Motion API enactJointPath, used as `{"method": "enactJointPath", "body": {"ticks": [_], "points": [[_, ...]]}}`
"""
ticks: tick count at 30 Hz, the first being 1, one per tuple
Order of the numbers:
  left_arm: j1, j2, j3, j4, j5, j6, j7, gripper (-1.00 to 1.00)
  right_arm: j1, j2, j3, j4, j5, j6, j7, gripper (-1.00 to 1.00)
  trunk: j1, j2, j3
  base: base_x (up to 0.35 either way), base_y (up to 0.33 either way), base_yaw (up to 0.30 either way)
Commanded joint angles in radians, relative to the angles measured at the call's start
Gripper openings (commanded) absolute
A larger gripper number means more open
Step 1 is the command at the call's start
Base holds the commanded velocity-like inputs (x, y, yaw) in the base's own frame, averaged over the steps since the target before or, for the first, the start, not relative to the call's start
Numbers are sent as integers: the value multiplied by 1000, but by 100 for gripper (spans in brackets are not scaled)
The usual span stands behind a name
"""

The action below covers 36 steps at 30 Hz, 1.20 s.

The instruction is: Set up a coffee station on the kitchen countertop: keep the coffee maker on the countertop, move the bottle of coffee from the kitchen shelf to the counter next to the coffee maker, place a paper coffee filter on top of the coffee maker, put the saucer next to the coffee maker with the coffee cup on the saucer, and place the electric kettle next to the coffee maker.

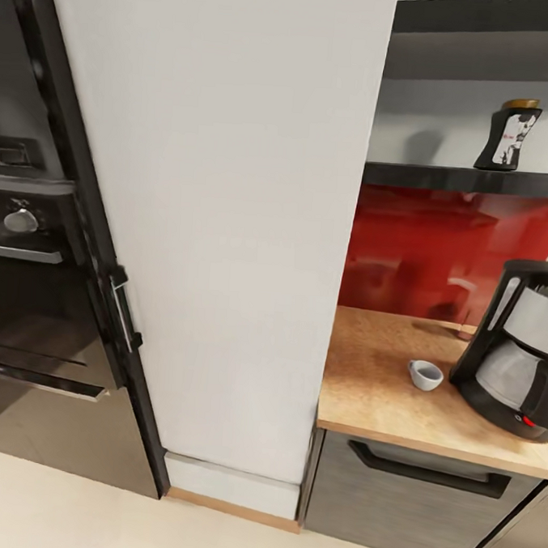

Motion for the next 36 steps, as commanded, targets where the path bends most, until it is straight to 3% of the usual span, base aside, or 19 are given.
{"method": "enactJointPath", "body": {"ticks": [1, 14, 36], "points": [[0, 0, 3, -1, 9, 0, -9, 100, -2, 0, -8, 4, 7, -6, -2, 100, 0, -1, -1, 0, 16, -169], [1, -1, 3, -1, 9, 1, -9, 100, -2, 0, -8, 4, 4, -6, 0, 100, 0, -1, 12, 0, 4, -199], [1, 5, 9, -1, 9, 1, -9, 100, 1, -4, -12, -1, 7, 3, 47, 100, 0, -1, 13, 0, -27, -13]]}}
